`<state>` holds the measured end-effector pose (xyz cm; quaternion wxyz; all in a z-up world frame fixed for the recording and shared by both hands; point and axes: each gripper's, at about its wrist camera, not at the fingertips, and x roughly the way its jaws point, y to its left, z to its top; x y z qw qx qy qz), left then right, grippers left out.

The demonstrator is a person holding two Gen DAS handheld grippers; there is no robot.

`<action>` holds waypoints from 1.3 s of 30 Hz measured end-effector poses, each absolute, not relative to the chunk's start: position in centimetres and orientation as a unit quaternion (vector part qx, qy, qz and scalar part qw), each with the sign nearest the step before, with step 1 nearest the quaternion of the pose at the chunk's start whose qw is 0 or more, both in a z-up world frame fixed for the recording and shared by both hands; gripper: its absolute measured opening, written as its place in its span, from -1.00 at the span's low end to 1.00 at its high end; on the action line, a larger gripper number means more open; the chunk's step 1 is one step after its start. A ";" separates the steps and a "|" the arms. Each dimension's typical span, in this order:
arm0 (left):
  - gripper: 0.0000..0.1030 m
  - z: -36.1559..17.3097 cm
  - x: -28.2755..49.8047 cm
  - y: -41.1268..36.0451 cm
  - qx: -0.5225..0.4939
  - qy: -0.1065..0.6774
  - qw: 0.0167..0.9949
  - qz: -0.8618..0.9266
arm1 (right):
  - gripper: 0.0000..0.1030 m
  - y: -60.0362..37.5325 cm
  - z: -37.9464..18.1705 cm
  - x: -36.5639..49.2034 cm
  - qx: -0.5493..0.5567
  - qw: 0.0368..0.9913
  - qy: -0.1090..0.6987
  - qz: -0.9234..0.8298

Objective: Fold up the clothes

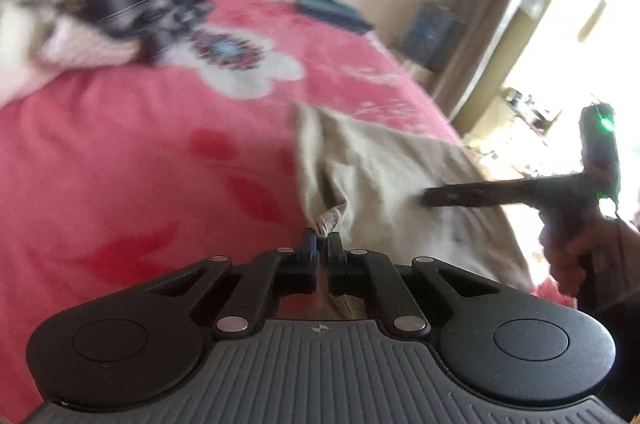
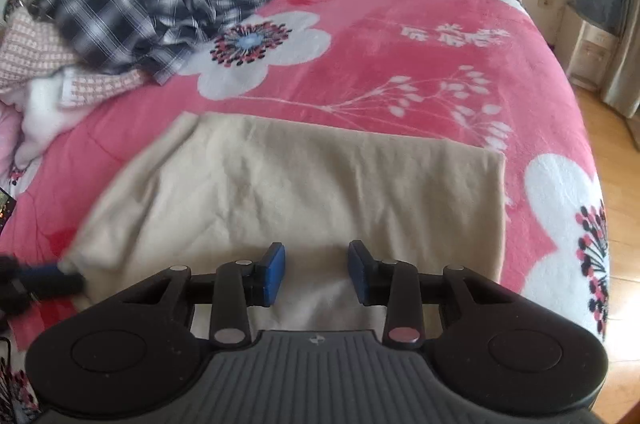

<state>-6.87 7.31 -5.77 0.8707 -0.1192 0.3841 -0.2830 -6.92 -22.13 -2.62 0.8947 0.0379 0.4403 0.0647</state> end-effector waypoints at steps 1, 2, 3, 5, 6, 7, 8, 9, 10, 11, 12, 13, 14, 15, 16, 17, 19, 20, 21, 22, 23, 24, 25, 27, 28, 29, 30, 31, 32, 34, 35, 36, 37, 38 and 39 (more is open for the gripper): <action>-0.93 -6.0 -6.5 7.9 -0.131 0.394 0.865 -0.281 | -0.27 -22.1 -2.7 -7.0 0.036 0.896 0.438 0.064; -0.93 -6.4 -6.2 8.3 -0.143 0.403 0.857 -0.287 | -0.27 -22.0 -2.7 -7.0 0.034 0.897 0.436 0.064; -0.90 -6.7 -5.9 8.6 -0.154 0.411 0.851 -0.289 | -0.27 -22.0 -2.8 -7.1 0.033 0.898 0.435 0.063; -0.78 -6.7 -5.9 9.3 -0.179 0.416 0.848 -0.275 | -0.26 -21.9 -2.9 -7.2 0.029 0.900 0.431 0.062; -0.67 -6.5 -6.1 9.6 -0.187 0.415 0.849 -0.267 | -0.26 -22.0 -3.0 -7.2 0.031 0.900 0.430 0.063; -0.41 -6.4 -6.4 9.9 -0.189 0.416 0.849 -0.267 | -0.26 -22.2 -2.9 -7.2 0.036 0.900 0.430 0.066; -0.20 -6.3 -6.8 9.9 -0.185 0.417 0.848 -0.270 | -0.26 -22.4 -2.9 -7.2 0.041 0.900 0.429 0.068; -0.17 -6.2 -7.3 9.8 -0.173 0.419 0.848 -0.276 | -0.26 -22.6 -2.9 -7.2 0.044 0.900 0.429 0.070; -0.16 -6.2 -7.8 9.5 -0.156 0.421 0.848 -0.282 | -0.26 -22.6 -2.9 -7.2 0.046 0.900 0.428 0.071; -0.15 -6.2 -8.5 8.9 -0.126 0.421 0.849 -0.291 | -0.26 -22.7 -3.0 -7.3 0.047 0.900 0.427 0.073; -0.15 -6.4 -9.0 8.1 -0.094 0.421 0.852 -0.298 | -0.26 -22.7 -3.0 -7.3 0.046 0.900 0.426 0.074; -0.15 -6.6 -9.5 7.3 -0.061 0.418 0.853 -0.305 | -0.26 -22.7 -3.1 -7.3 0.045 0.901 0.426 0.075; -0.15 -6.9 -10.0 6.5 -0.027 0.413 0.855 -0.311 | -0.26 -22.7 -3.1 -7.3 0.045 0.901 0.425 0.076; -0.16 -7.3 -10.4 5.6 0.006 0.407 0.857 -0.315 | -0.26 -22.7 -3.1 -7.3 0.044 0.901 0.425 0.078; -0.16 -7.6 -10.8 4.8 0.037 0.400 0.858 -0.320 | -0.26 -22.8 -3.1 -7.3 0.044 0.901 0.425 0.079; -0.16 -7.8 -11.1 4.2 0.063 0.392 0.857 -0.329 | -0.26 -22.8 -3.1 -7.3 0.044 0.900 0.425 0.081; -0.17 -8.0 -11.5 3.2 0.113 0.372 0.851 -0.353 | -0.26 -22.8 -3.1 -7.3 0.042 0.900 0.425 0.084; -0.17 -8.1 -11.6 2.7 0.133 0.365 0.846 -0.366 | -0.26 -22.8 -3.1 -7.3 0.041 0.900 0.425 0.086; -0.20 -8.2 -11.7 2.2 0.152 0.358 0.841 -0.377 | -0.26 -22.8 -3.1 -7.3 0.040 0.900 0.424 0.086; -0.24 -8.4 -11.7 1.7 0.170 0.351 0.837 -0.384 | -0.26 -22.8 -3.1 -7.3 0.041 0.901 0.424 0.086; -0.40 -8.5 -11.7 1.5 0.184 0.344 0.836 -0.386 | -0.26 -22.8 -3.2 -7.4 0.041 0.901 0.423 0.086; -0.51 -8.7 -11.6 1.3 0.193 0.340 0.835 -0.388 | -0.26 -22.8 -3.2 -7.4 0.041 0.901 0.422 0.086; -0.69 -8.8 -11.4 1.2 0.198 0.336 0.833 -0.393 | -0.26 -22.8 -3.3 -7.4 0.042 0.902 0.421 0.086; -0.79 -8.5 -11.8 1.1 0.228 0.310 0.831 -0.402 | -0.26 -22.9 -3.3 -7.5 0.043 0.902 0.420 0.087; -0.80 -8.4 -12.5 0.9 0.266 0.282 0.827 -0.407 | -0.26 -22.9 -3.3 -7.5 0.043 0.903 0.419 0.087; -0.80 -8.3 -13.2 0.8 0.305 0.255 0.820 -0.411 | -0.26 -22.9 -3.3 -7.4 0.042 0.903 0.419 0.088; -0.81 -8.5 -13.8 0.7 0.347 0.230 0.809 -0.415 | -0.26 -22.9 -3.3 -7.4 0.042 0.902 0.420 0.088; -0.83 -8.7 -14.3 0.6 0.388 0.206 0.795 -0.417 | -0.25 -23.0 -3.3 -7.4 0.042 0.902 0.420 0.089; -0.85 -9.1 -14.8 0.6 0.428 0.187 0.779 -0.418 | -0.25 -23.0 -3.3 -7.4 0.041 0.902 0.420 0.090; -1.00 -10.1 -15.1 1.1 0.497 0.158 0.750 -0.406 | -0.25 -23.0 -3.4 -7.4 0.040 0.902 0.420 0.091; -1.00 -10.4 -15.1 1.4 0.519 0.153 0.741 -0.397 | -0.25 -23.0 -3.4 -7.4 0.039 0.902 0.420 0.091; -1.00 -10.3 -14.6 1.8 0.519 0.164 0.745 -0.385 | -0.25 -23.0 -3.4 -7.4 0.039 0.902 0.420 0.092; -1.00 -9.9 -14.0 2.1 0.509 0.181 0.754 -0.372 | -0.25 -23.0 -3.4 -7.4 0.039 0.902 0.419 0.092; -0.97 -9.5 -13.4 2.5 0.497 0.199 0.765 -0.358 | -0.25 -23.0 -3.5 -7.5 0.040 0.903 0.418 0.093; -0.95 -8.9 -12.8 2.9 0.482 0.218 0.778 -0.340 | -0.25 -23.1 -3.5 -7.5 0.041 0.903 0.417 0.093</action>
